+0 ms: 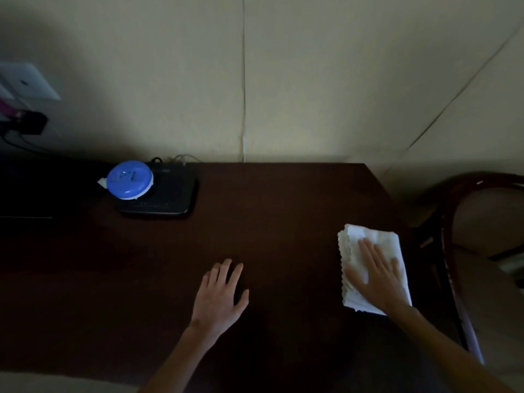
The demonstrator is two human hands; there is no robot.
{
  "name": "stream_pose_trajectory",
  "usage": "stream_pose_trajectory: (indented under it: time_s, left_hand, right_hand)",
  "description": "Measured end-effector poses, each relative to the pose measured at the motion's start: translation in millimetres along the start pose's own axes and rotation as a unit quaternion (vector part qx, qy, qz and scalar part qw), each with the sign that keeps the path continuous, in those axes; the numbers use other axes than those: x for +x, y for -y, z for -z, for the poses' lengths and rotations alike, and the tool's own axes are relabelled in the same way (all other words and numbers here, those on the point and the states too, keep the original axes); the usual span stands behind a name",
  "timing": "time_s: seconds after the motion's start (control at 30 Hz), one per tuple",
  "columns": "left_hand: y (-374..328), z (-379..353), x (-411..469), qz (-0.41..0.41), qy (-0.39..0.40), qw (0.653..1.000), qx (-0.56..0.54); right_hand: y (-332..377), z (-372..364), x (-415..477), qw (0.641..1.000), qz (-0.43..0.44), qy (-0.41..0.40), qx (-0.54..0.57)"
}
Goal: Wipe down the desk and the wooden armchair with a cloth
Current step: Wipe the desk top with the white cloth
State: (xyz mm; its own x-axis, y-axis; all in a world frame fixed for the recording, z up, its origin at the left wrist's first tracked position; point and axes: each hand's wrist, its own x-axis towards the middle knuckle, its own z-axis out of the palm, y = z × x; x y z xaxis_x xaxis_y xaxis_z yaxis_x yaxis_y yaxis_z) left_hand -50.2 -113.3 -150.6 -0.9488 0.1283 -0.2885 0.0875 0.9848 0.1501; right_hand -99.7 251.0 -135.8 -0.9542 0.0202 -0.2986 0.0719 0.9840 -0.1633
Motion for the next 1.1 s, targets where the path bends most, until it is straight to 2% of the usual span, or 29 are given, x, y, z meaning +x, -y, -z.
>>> stream_pose_trajectory:
  time_s: [0.13, 0.27, 0.37, 0.47, 0.57, 0.63, 0.67, 0.73, 0.77, 0.8, 0.87, 0.93, 1.03, 1.1]
  left_hand:
    - [-8.8, 1.2, -0.1, 0.016, -0.008, 1.0, -0.022]
    - [-29.3, 1.7, -3.8, -0.039, -0.037, 0.997, -0.052]
    - [-64.4, 6.9, -4.5, -0.116, -0.055, 0.984, -0.126]
    - [-107.6, 11.3, -2.6, -0.128, -0.039, 0.959, -0.249]
    - [-154.4, 14.0, 3.0, -0.072, 0.022, 0.916, -0.394]
    - [-180.7, 18.3, 7.7, -0.018, 0.103, 0.868, -0.486]
    - [-191.4, 21.6, 9.5, 0.012, 0.153, 0.832, -0.533]
    - [-208.9, 29.1, 10.4, 0.064, 0.247, 0.736, -0.627]
    - [-216.6, 31.7, 9.8, 0.079, 0.273, 0.698, -0.657]
    - [-223.3, 32.9, 9.1, 0.084, 0.282, 0.674, -0.678]
    - [-236.9, 36.0, 5.8, 0.071, 0.263, 0.651, -0.709]
    - [-245.7, 38.1, 1.8, 0.064, 0.222, 0.651, -0.723]
    - [-243.8, 32.7, -3.3, 0.122, 0.184, 0.631, -0.744]
    - [-234.7, 30.6, -6.0, 0.179, 0.161, 0.638, -0.731]
  right_hand:
    - [5.4, -13.4, -19.9, 0.998, -0.053, 0.02, 0.022]
    - [15.8, -29.5, -49.7, 0.997, -0.048, -0.048, 0.045]
    - [8.8, -17.6, -52.0, 0.992, -0.034, -0.066, 0.1]
    - [1.3, 12.5, -50.9, 0.975, -0.068, -0.013, 0.211]
    - [-8.1, 29.2, -56.6, 0.951, -0.067, 0.002, 0.302]
    - [-12.9, 35.7, -61.2, 0.931, -0.076, 0.012, 0.358]
    - [-15.1, 39.0, -63.8, 0.92, -0.08, 0.021, 0.383]
    - [-18.6, 45.4, -69.8, 0.888, -0.074, 0.06, 0.449]
    - [-19.9, 47.4, -73.5, 0.872, -0.071, 0.081, 0.478]
    - [-20.4, 47.9, -76.7, 0.857, -0.067, 0.1, 0.501]
    - [-22.2, 46.9, -81.9, 0.832, -0.061, 0.123, 0.538]
    - [-22.6, 46.6, -85.8, 0.8, -0.065, 0.117, 0.585]
    - [-24.1, 48.3, -90.1, 0.727, -0.149, 0.047, 0.669]
    - [-31.5, 48.9, -92.8, 0.685, -0.212, 0.005, 0.697]
